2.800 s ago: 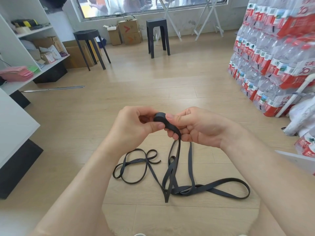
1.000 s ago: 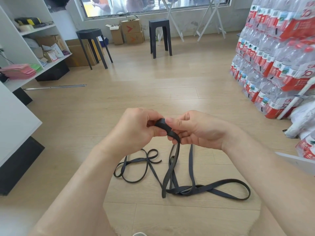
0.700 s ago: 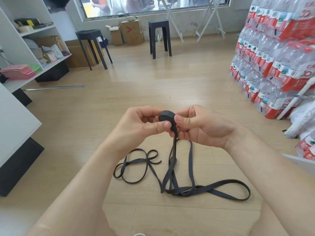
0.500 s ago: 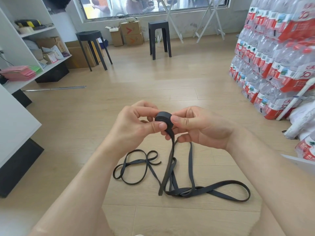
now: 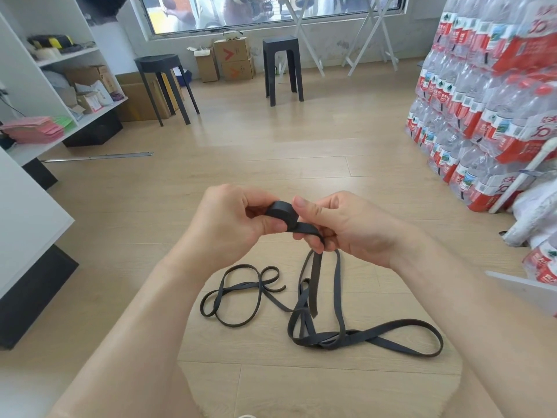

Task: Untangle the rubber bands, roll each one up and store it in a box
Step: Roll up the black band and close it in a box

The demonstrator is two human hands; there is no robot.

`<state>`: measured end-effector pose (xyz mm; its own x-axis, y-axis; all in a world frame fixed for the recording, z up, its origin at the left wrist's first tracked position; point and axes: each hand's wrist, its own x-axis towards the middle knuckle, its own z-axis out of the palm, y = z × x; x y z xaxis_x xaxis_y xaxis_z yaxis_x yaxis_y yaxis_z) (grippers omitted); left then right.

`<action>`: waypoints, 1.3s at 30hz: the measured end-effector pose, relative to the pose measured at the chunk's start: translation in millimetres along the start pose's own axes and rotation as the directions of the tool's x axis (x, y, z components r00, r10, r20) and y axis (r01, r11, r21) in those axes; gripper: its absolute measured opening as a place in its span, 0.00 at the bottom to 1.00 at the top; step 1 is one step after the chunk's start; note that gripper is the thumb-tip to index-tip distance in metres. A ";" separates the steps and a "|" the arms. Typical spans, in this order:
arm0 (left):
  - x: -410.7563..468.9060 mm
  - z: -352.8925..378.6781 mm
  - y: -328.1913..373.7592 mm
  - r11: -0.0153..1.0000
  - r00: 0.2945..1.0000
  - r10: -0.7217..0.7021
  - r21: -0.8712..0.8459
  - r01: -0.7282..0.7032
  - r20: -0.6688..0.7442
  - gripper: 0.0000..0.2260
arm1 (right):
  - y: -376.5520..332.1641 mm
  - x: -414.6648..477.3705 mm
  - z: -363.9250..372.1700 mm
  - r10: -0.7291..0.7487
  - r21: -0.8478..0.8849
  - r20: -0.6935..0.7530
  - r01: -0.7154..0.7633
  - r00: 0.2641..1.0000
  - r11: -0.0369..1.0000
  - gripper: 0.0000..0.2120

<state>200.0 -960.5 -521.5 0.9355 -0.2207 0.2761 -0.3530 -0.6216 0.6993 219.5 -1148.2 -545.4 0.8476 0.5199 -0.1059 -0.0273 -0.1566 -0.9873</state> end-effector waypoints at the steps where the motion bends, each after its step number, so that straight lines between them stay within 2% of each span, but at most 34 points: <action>1: 0.5 0.9 -0.1 0.999 1.000 0.016 0.032 -0.017 0.008 0.09 | 0.6 0.2 1.1 -0.001 -0.006 -0.011 0.001 1.000 1.000 0.29; 4: 1.6 3.3 -0.4 0.991 0.997 0.066 0.113 -0.069 0.029 0.08 | 2.6 1.7 2.4 -0.001 -0.014 -0.042 0.000 0.999 1.000 0.28; 6: 2.0 4.5 -1.9 0.993 0.997 0.068 0.092 -0.070 0.026 0.08 | 3.6 2.2 1.3 -0.008 -0.008 -0.035 0.007 0.999 1.000 0.25; 9: 0.0 6.6 -1.9 0.983 0.999 -0.042 -0.181 0.042 0.004 0.10 | 5.1 2.3 -2.8 -0.024 0.079 -0.006 0.025 1.000 0.997 0.21; 12: -0.9 9.7 -1.4 0.870 0.985 -0.126 -0.465 0.165 0.113 0.11 | 6.6 3.3 -8.1 -0.071 0.217 0.051 0.058 0.996 0.974 0.16; 15: 0.2 11.9 -4.7 0.773 0.980 -0.130 -0.603 0.197 0.153 0.10 | 6.4 3.4 -8.7 -0.100 0.277 0.089 0.072 0.991 0.958 0.16; 17: 0.4 12.3 -5.9 0.771 0.988 -0.093 -0.620 0.148 0.120 0.08 | 5.6 2.3 -8.7 -0.101 0.286 0.130 0.061 0.986 0.956 0.17; 19: -0.2 11.0 -5.3 0.810 0.996 -0.054 -0.581 0.083 0.068 0.05 | 1.2 -1.0 -9.5 -0.066 0.189 0.167 0.033 0.984 0.981 0.20; 22: 0.9 5.8 -5.1 0.891 0.998 -0.058 -0.451 0.051 -0.003 0.05 | -4.7 -3.7 -12.1 0.013 -0.052 0.109 -0.007 0.994 0.999 0.29; 26: 1.8 1.4 -6.8 0.979 0.998 -0.017 -0.202 0.005 -0.055 0.14 | -4.0 -2.3 -8.6 0.000 -0.035 0.045 0.002 0.999 0.999 0.28; 30: 2.6 2.2 -6.1 0.998 0.998 0.039 -0.045 -0.041 -0.057 0.11 | -2.7 -0.6 -3.9 -0.011 -0.047 0.009 0.012 1.000 0.999 0.27; 32: 2.8 2.3 -6.4 0.998 0.997 0.070 0.009 -0.070 -0.042 0.09 | -1.9 0.0 -1.8 -0.016 -0.057 -0.010 0.015 1.000 0.998 0.27; 35: 3.0 1.4 -7.2 0.993 0.994 0.104 0.053 -0.103 -0.023 0.13 | -0.3 1.0 -0.2 -0.017 -0.048 -0.014 0.016 1.000 0.999 0.28; 39: 5.3 1.7 -8.1 0.987 0.993 0.118 0.112 -0.117 -0.001 0.07 | 2.0 1.9 -0.1 -0.019 -0.044 -0.021 0.018 1.000 0.999 0.24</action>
<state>207.9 -957.9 -526.9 0.8872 -0.2921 0.3572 -0.4563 -0.6714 0.5840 221.1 -1147.6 -547.6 0.8590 0.5049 -0.0843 0.0115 -0.1838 -0.9829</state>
